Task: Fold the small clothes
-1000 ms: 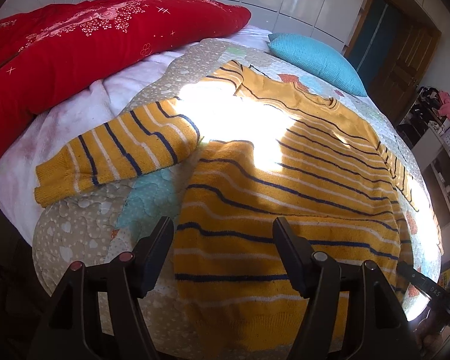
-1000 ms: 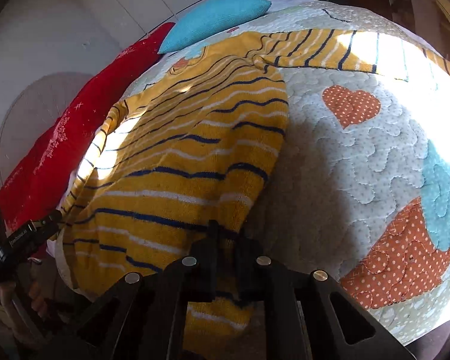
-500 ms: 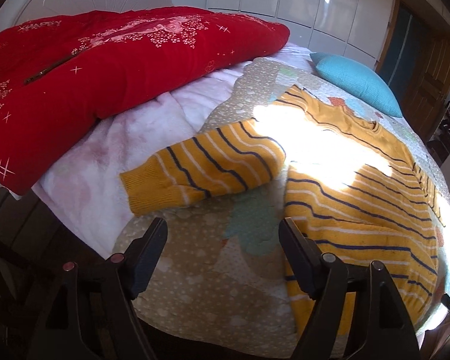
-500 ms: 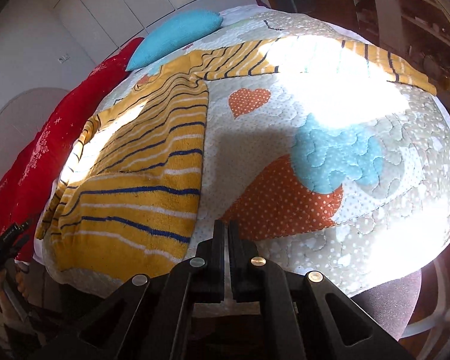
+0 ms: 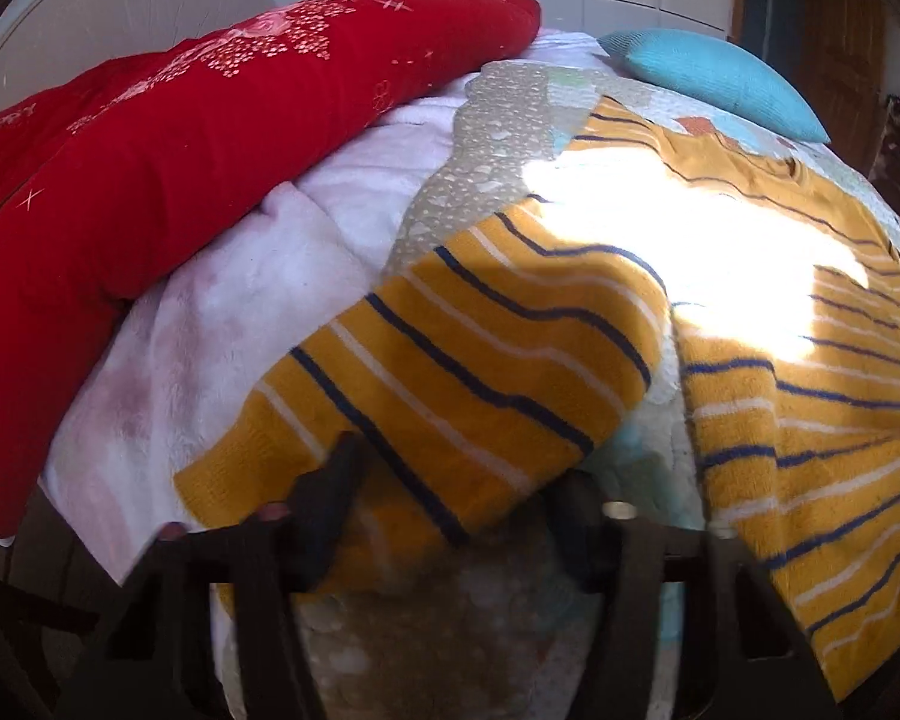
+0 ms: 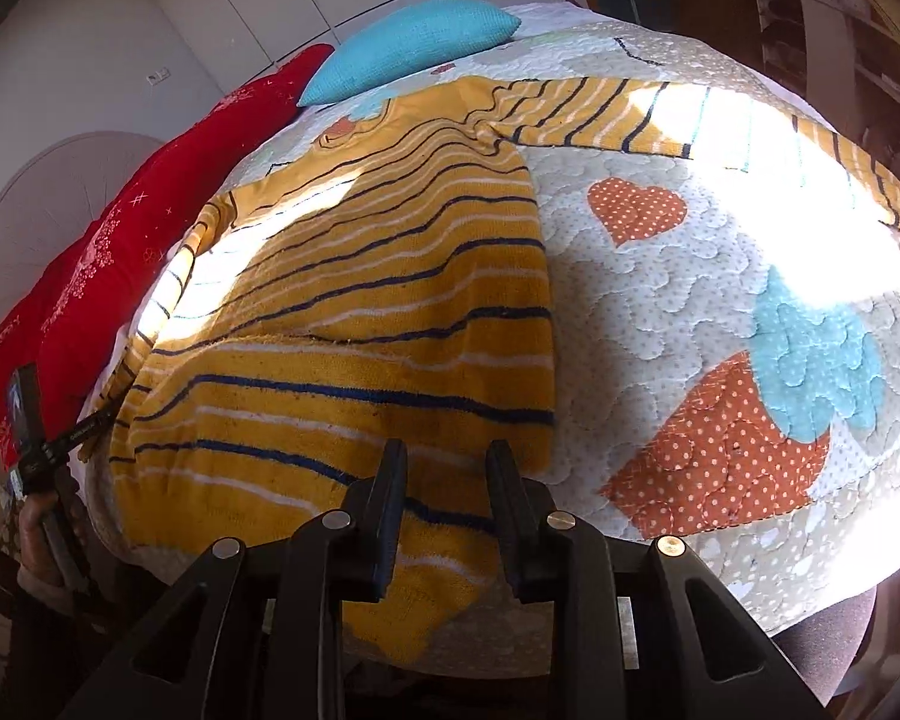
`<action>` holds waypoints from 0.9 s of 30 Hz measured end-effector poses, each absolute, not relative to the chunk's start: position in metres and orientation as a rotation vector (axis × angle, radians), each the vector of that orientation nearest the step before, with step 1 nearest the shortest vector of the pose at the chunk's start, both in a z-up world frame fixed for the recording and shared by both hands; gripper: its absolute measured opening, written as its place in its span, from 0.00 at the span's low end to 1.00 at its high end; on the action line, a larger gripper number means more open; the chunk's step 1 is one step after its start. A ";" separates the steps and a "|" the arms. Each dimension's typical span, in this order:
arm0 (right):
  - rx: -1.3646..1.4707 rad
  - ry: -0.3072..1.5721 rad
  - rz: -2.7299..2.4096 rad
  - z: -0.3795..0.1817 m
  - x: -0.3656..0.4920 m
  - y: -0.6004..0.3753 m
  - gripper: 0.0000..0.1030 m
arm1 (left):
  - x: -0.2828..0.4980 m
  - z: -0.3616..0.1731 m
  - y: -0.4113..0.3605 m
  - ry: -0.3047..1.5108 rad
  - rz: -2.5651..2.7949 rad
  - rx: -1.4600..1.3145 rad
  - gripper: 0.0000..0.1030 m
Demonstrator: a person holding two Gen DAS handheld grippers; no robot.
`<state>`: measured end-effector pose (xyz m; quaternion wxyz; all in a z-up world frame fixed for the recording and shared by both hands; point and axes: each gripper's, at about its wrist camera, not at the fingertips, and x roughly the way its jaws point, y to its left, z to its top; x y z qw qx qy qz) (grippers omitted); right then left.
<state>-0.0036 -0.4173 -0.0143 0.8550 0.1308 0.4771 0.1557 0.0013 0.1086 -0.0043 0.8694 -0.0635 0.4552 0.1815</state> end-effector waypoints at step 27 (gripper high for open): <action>0.274 1.023 0.276 -0.024 0.003 -0.422 0.52 | 0.011 0.021 0.259 0.749 0.443 -0.900 0.72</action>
